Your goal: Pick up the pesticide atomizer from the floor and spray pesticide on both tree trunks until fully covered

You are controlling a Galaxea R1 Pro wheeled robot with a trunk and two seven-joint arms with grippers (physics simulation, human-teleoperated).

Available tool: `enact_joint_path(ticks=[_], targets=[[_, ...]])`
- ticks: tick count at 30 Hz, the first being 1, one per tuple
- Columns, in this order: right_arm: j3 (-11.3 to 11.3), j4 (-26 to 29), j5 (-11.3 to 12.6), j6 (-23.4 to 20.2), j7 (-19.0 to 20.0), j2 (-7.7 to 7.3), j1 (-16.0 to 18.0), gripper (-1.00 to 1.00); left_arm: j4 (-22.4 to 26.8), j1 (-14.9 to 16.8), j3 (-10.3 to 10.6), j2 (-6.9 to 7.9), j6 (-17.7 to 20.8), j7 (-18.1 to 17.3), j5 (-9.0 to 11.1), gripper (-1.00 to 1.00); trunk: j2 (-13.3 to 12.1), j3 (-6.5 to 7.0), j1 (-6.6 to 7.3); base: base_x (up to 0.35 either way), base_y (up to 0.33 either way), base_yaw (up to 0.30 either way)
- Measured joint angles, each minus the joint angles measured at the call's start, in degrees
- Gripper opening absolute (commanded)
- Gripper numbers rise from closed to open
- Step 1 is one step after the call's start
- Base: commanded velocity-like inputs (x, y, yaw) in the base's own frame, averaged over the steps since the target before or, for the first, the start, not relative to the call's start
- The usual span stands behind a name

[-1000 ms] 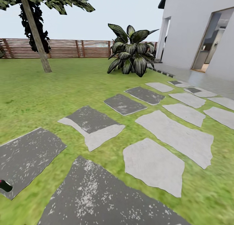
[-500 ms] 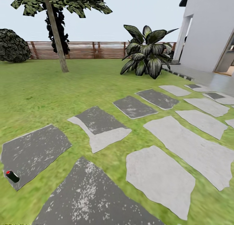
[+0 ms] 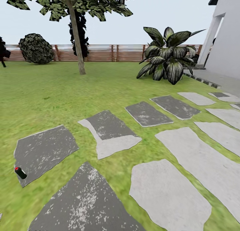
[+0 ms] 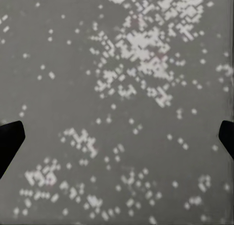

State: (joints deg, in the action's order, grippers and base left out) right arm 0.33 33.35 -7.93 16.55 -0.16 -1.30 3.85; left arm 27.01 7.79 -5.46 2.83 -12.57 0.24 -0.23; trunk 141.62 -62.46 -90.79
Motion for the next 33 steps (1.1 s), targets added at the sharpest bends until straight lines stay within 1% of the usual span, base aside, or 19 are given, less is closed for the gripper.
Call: enact_joint_path(ticks=[33], targets=[[0.00, 0.00, 0.00, 0.00, -0.03, 0.03, 0.00, 1.00, 0.00, 0.00, -0.08, 0.03, 0.00, 0.00, 0.08, 1.00, 0.00, 0.00, 0.00, 0.156, -0.280, 0.277]])
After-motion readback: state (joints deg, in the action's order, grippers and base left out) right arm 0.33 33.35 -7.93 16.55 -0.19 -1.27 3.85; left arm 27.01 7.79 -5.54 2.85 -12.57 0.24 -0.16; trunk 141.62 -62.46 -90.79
